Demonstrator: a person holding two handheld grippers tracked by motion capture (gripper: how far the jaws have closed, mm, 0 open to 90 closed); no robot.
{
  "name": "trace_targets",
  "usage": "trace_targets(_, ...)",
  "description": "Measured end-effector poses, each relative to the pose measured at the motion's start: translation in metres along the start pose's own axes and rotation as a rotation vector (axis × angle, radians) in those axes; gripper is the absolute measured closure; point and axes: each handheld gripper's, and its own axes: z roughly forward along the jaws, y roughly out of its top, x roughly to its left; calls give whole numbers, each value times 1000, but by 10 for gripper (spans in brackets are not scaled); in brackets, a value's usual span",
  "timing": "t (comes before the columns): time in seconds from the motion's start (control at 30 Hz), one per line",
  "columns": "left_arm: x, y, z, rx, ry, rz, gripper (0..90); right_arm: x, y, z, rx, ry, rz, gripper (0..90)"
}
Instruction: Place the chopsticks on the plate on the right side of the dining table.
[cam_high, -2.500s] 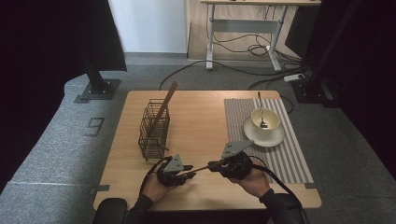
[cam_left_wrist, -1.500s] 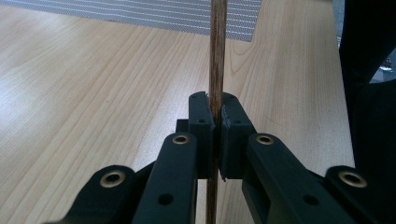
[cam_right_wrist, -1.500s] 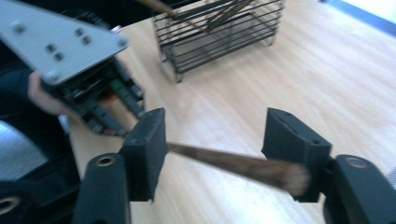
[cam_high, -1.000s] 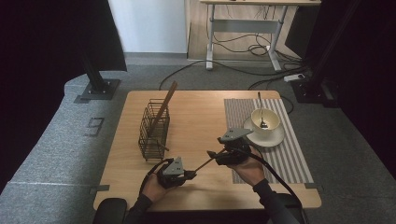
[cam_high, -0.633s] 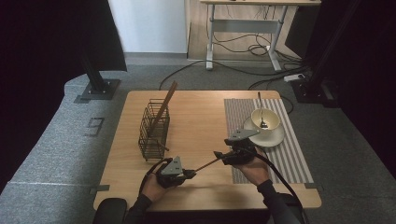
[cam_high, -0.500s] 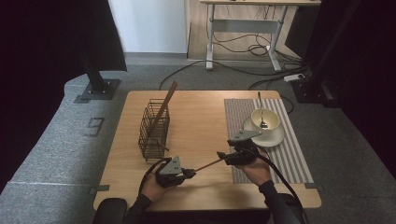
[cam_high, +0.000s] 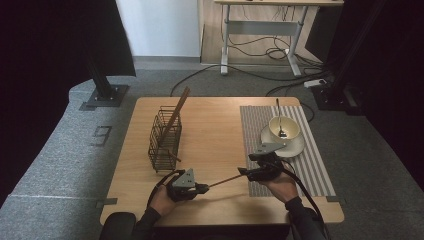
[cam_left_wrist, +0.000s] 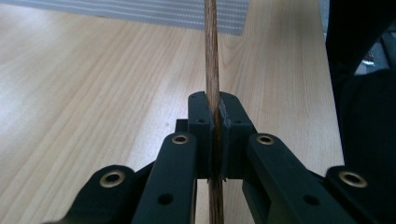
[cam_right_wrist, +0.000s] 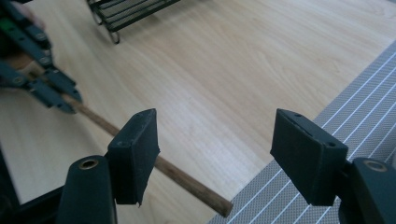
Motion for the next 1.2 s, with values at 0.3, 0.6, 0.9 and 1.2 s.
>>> trace_targets(0.3,-1,-1,5,50,-44,16,847,13,-10,8,84,92,-70,345)
trace_targets(0.6,-2,0,8,72,-69,30,846,31,-16,25,192,155,-199,491)
trace_targets(0.9,-5,1,11,84,-94,46,846,40,-21,36,266,159,-311,613)
trace_targets(1.2,-6,0,14,89,-93,49,832,45,-21,39,320,181,-326,708)
